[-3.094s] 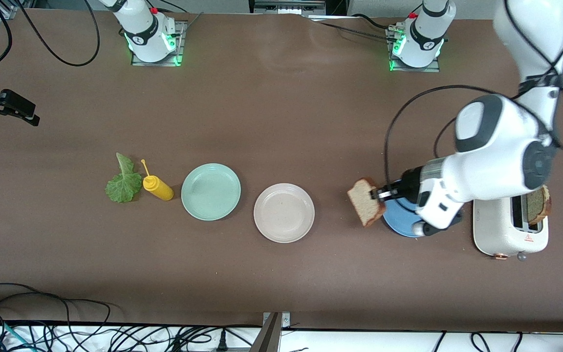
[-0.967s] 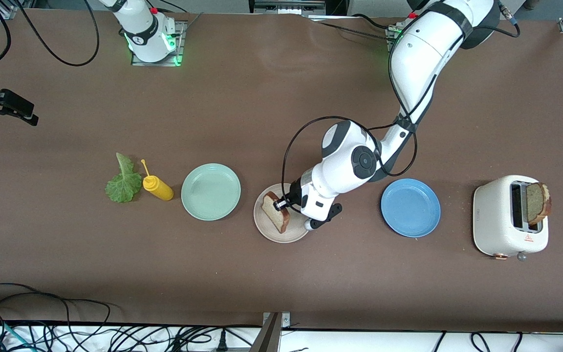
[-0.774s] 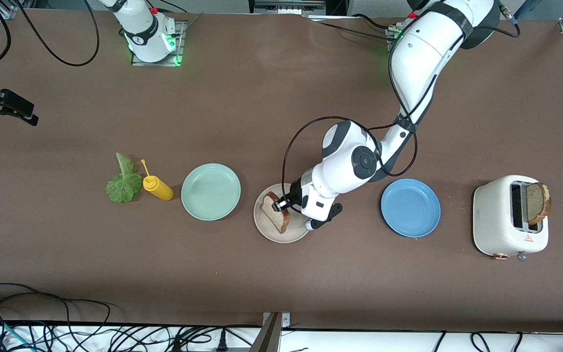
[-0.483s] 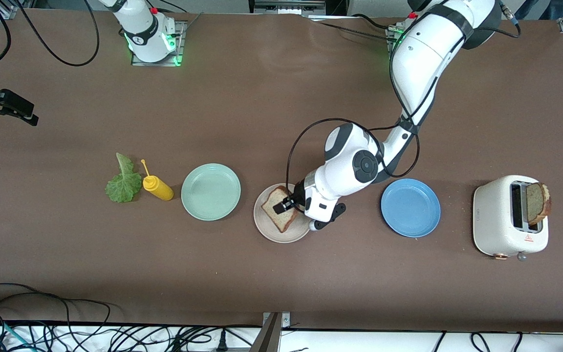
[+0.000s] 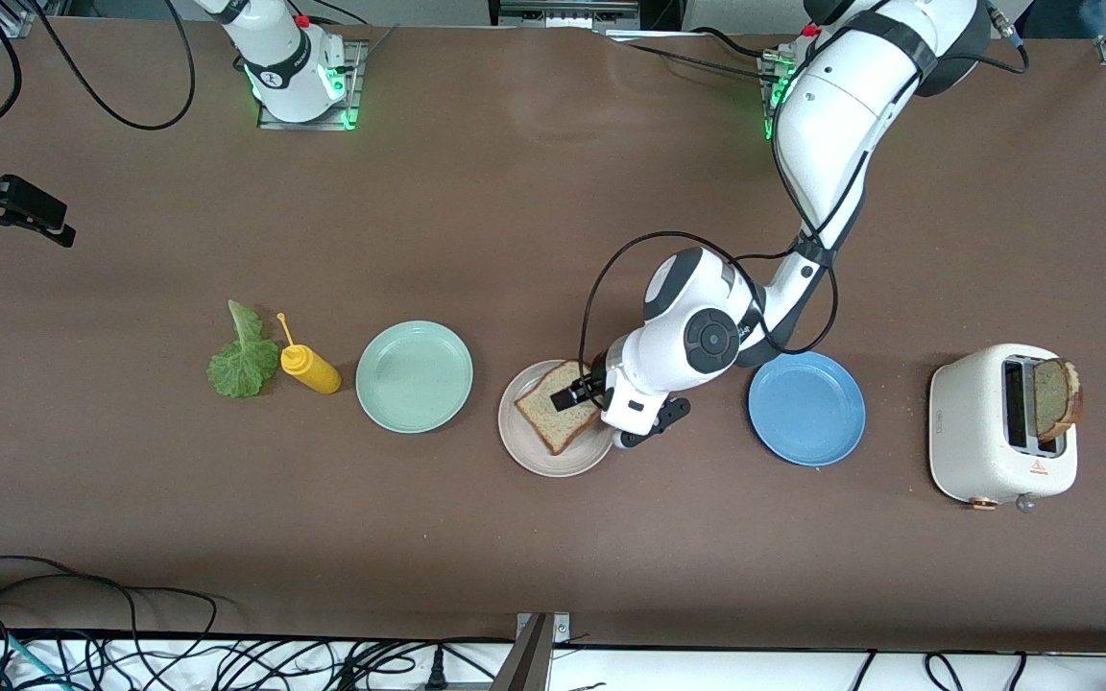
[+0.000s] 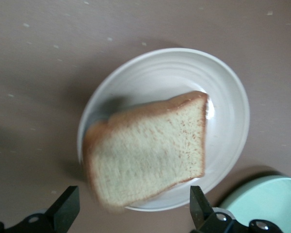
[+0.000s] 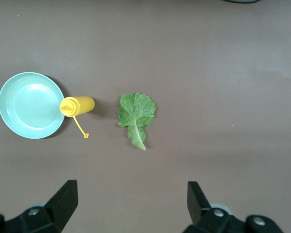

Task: Make sandwich on beige plate with both arms
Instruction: 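Lay the bread flat on the beige plate and open the left gripper, then return the left gripper to the toaster while the right gripper reaches the lettuce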

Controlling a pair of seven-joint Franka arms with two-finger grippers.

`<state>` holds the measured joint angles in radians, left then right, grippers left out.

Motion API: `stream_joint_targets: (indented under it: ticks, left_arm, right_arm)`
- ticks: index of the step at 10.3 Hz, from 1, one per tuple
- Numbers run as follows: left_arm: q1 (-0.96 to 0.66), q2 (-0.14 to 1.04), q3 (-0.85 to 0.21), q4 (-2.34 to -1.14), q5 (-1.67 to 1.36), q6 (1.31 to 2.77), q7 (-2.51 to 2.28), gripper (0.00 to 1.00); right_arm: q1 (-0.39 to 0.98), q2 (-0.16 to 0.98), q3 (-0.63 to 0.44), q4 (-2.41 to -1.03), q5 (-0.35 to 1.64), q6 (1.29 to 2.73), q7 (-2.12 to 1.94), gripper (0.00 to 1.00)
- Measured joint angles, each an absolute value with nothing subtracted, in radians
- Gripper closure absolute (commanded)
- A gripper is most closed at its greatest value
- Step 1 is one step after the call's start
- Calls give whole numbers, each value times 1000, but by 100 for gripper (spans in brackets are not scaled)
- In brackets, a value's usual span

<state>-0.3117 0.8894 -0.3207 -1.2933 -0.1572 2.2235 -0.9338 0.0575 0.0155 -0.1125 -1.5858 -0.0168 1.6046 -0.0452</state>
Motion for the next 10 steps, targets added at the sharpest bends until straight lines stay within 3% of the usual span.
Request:
stream_joint_targets:
  ticks: [5,10]
  left_arm:
    - [-235,862,-316,-1287,-29,2085,-932,0]
    - [-64,648,-315,-1276,12,1857,-783,0]
  right_arm:
    - [58,16,-112,-1586,-17,1604,-45,0]
    - [52,29,-118,-1610,-17,1599,-33,0]
